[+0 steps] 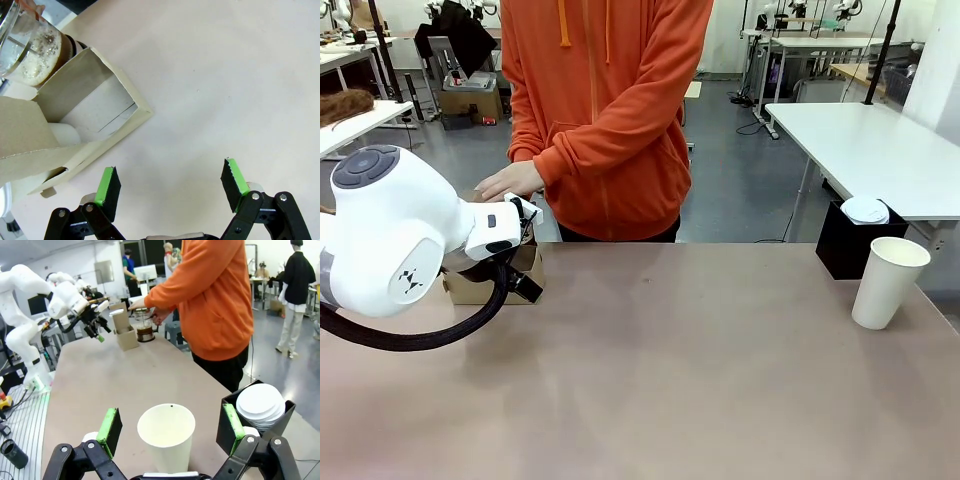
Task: Pour a drink into a cup and package it in a carrier.
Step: Pick up the 600 ml Paper Cup and place it in the middle top area of the table.
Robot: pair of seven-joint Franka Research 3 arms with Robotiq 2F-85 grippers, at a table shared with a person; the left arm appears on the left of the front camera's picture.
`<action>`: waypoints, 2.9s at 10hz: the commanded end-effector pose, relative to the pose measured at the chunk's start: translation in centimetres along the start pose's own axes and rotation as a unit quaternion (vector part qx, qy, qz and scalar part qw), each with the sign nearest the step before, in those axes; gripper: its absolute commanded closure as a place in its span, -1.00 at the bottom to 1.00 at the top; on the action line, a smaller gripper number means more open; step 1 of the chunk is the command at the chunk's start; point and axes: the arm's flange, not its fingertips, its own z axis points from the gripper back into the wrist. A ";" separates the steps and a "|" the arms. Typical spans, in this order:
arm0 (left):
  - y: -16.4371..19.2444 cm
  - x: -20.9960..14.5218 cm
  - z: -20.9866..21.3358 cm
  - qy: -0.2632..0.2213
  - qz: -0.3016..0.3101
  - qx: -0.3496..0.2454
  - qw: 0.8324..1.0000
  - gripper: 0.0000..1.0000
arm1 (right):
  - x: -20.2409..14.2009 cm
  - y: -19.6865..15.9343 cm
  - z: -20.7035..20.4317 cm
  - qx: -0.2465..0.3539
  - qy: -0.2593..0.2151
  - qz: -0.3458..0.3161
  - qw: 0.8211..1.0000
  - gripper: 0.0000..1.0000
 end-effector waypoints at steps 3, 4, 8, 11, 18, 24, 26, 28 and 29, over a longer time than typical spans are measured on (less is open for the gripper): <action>0.0 0.0 0.0 0.000 0.000 0.000 1.000 -1.00 | -6.6 0.5 -0.8 -0.016 -0.060 0.022 0.998 -1.00; 0.0 0.0 0.0 0.000 0.000 0.000 1.000 -1.00 | -8.4 0.9 -1.2 -0.024 -0.069 0.035 0.997 -1.00; 0.0 0.0 0.0 0.000 0.000 0.000 1.000 -1.00 | -14.1 2.4 -4.4 -0.023 -0.061 0.050 0.997 -1.00; 0.0 0.0 0.0 0.000 0.000 0.000 1.000 -1.00 | -15.7 2.4 -6.3 -0.044 -0.067 0.034 0.996 -1.00; 0.0 0.0 0.0 0.000 0.000 0.000 1.000 -1.00 | -17.0 0.7 -10.5 -0.067 -0.068 -0.011 0.995 -1.00; 0.0 0.0 0.0 0.000 0.000 0.000 1.000 -1.00 | -17.3 -0.5 -12.9 -0.064 -0.066 -0.037 0.995 -1.00; 0.0 0.0 0.0 0.000 0.000 0.000 1.000 -1.00 | -17.2 -0.5 -13.7 -0.058 -0.061 -0.038 0.996 -1.00; 0.0 0.0 0.0 0.000 0.000 0.000 1.000 -1.00 | -17.1 -0.5 -14.2 -0.053 -0.058 -0.040 0.996 -1.00; 0.0 0.0 0.0 0.000 0.000 0.000 1.000 -1.00 | -17.1 -0.5 -14.3 -0.050 -0.057 -0.038 0.996 -1.00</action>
